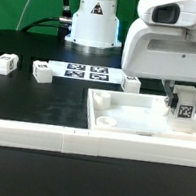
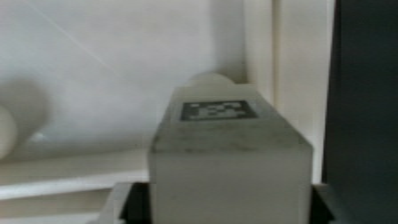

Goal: Assemble one leg

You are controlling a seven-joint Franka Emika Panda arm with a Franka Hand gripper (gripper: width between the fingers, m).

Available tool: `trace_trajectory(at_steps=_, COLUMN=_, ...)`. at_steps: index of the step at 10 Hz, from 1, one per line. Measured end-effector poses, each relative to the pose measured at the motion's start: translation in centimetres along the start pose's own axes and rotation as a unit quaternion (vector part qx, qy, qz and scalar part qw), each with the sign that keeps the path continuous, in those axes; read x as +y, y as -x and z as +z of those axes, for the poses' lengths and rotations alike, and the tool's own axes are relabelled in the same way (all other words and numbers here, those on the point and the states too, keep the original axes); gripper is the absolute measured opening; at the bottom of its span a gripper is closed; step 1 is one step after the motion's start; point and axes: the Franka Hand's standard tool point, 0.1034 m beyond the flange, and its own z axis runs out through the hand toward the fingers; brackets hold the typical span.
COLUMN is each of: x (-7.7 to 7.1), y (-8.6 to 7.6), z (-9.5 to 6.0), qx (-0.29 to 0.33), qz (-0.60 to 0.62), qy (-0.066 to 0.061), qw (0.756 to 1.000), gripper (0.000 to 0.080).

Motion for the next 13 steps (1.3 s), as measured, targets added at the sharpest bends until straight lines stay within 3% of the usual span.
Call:
trace_trajectory(at_steps=5, x=0.47, y=0.18, z=0.07, qx=-0.009, qz=0.269, qy=0.003, qw=0.963, gripper=0.0290)
trace_trajectory(at_steps=8, x=0.45, y=0.17, z=0.07, qx=-0.009, qz=0.293, qy=0.002, qw=0.956, gripper=0.0290)
trace_trajectory(at_steps=10, x=0.22, y=0.21, z=0.05, qx=-0.008, qz=0.246, qy=0.002, qw=0.969, gripper=0.0606)
trace_trajectory(at_steps=13, x=-0.37, y=0.61, z=0.20, qx=-0.008, qz=0.079, qy=0.002, qw=0.997, gripper=0.0647)
